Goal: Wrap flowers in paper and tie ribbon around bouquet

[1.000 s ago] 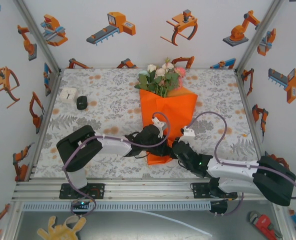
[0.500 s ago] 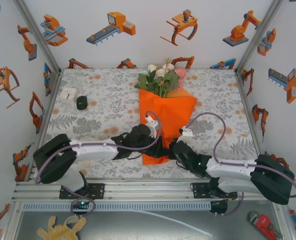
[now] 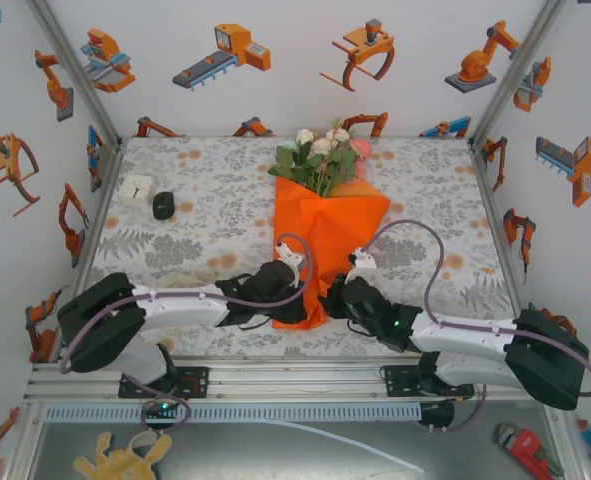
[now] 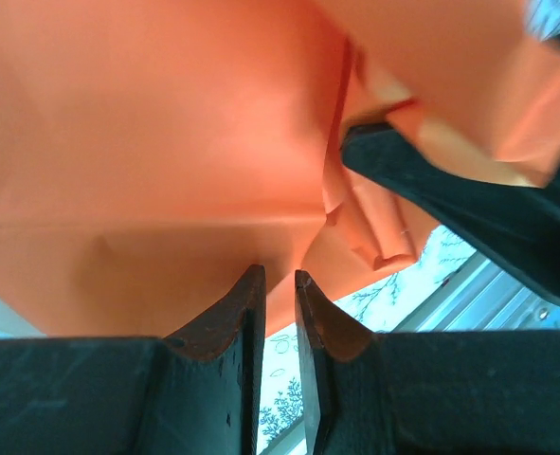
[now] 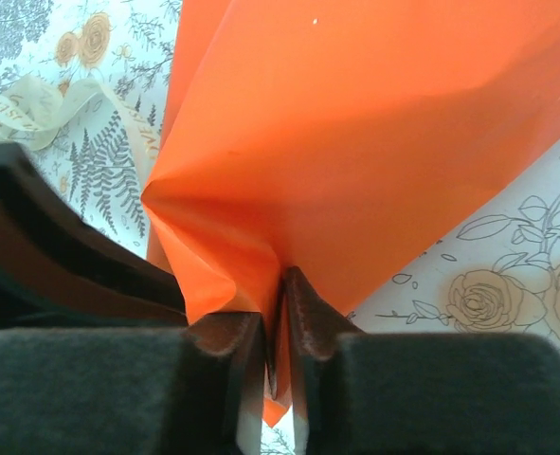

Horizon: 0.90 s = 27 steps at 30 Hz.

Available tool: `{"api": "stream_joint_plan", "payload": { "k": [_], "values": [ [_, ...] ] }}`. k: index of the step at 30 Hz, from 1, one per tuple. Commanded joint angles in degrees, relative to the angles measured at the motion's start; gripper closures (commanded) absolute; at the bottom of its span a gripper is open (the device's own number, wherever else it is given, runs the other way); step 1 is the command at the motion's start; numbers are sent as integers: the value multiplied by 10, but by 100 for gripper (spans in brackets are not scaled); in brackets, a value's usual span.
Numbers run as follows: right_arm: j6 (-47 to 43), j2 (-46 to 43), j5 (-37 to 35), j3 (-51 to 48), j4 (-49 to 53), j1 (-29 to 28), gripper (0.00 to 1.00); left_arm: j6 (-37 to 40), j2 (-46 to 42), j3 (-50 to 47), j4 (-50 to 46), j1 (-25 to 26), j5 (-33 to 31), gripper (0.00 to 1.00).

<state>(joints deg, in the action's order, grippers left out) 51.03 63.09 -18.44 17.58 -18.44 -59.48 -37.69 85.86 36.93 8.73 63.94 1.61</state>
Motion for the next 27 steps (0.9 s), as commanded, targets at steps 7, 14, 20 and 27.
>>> {"api": "stream_joint_plan", "payload": {
  "k": [7,14,20,27],
  "values": [
    [-26,21,138,34,-57,-3,61,-38,34,-24,60,5,23,76],
    [-13,103,161,70,-48,-2,47,-38,36,-29,71,4,25,75],
    [1,95,136,60,-17,19,31,-23,4,-38,75,5,28,72],
    [1,111,167,57,-26,26,34,10,-90,-45,67,5,31,62]
  ]
}}
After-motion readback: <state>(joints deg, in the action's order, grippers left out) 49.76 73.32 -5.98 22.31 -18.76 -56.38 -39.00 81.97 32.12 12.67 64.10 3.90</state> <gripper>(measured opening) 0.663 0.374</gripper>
